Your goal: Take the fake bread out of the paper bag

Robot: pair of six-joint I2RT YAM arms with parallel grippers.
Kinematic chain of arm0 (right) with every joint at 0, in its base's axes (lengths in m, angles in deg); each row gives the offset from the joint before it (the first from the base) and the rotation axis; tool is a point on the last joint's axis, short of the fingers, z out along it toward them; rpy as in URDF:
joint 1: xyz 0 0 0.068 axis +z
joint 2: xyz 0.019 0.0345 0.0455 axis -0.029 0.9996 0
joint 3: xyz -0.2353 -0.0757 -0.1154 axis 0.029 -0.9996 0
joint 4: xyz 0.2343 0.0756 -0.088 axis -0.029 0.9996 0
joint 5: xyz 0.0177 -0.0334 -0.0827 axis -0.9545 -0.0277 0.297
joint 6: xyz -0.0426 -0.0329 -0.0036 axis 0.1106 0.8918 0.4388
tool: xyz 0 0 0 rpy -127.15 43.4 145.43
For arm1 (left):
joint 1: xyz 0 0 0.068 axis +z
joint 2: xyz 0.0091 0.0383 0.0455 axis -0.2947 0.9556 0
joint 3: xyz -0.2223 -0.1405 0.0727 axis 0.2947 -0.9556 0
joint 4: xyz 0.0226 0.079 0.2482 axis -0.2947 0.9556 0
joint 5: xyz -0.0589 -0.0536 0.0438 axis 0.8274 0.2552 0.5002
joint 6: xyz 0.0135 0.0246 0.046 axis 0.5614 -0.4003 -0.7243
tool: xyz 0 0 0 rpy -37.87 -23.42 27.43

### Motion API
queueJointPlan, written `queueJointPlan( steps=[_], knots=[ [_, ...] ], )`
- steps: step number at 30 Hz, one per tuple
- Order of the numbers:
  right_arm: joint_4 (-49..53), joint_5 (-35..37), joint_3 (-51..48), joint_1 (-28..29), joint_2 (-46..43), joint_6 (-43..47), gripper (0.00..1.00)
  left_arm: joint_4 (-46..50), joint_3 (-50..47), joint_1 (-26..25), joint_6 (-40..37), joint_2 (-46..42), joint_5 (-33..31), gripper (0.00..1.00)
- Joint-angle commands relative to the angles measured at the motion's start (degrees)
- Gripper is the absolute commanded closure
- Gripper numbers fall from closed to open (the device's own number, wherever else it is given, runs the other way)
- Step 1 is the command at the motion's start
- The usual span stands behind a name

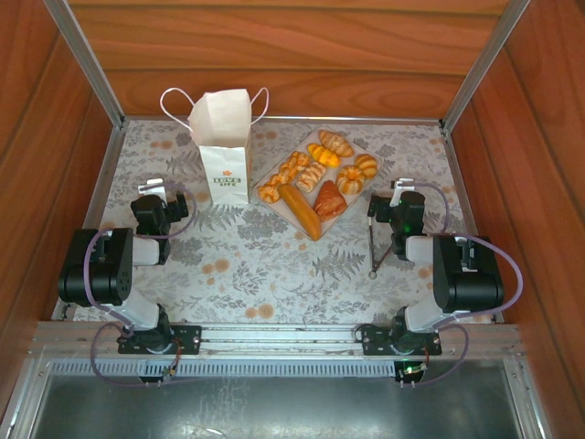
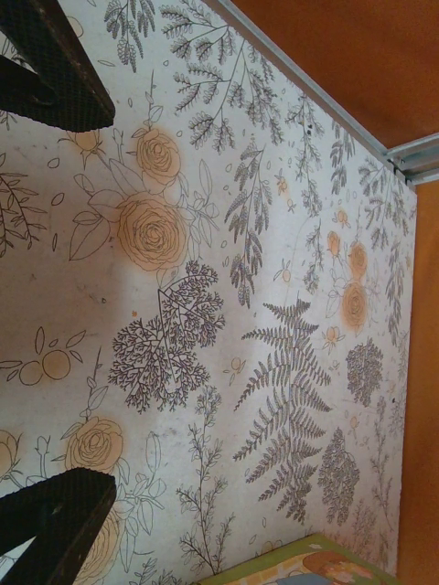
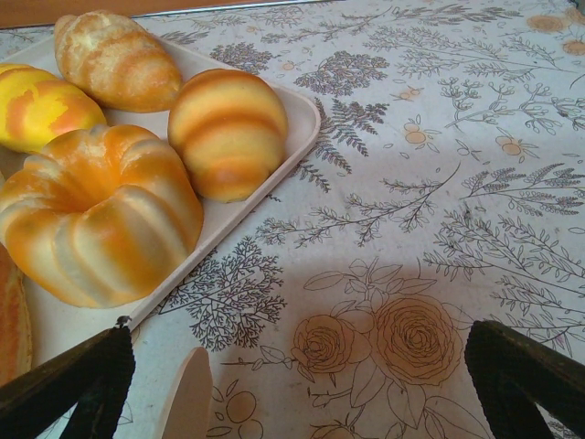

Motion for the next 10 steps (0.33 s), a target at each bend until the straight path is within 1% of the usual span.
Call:
queueJointPlan(
  steps=[1,10],
  knots=[
    [-0.8,-0.7,1.1,-0.4,-0.7,1.0,0.0,-1.3,0.9,0.1,-0.4,0.0,0.7,0.0],
    [-0.7,-0.8,1.2,-0.4,-0.7,0.9,0.0,-1.3,0.8,0.1,-0.4,-0.1,0.8,0.0]
  ],
)
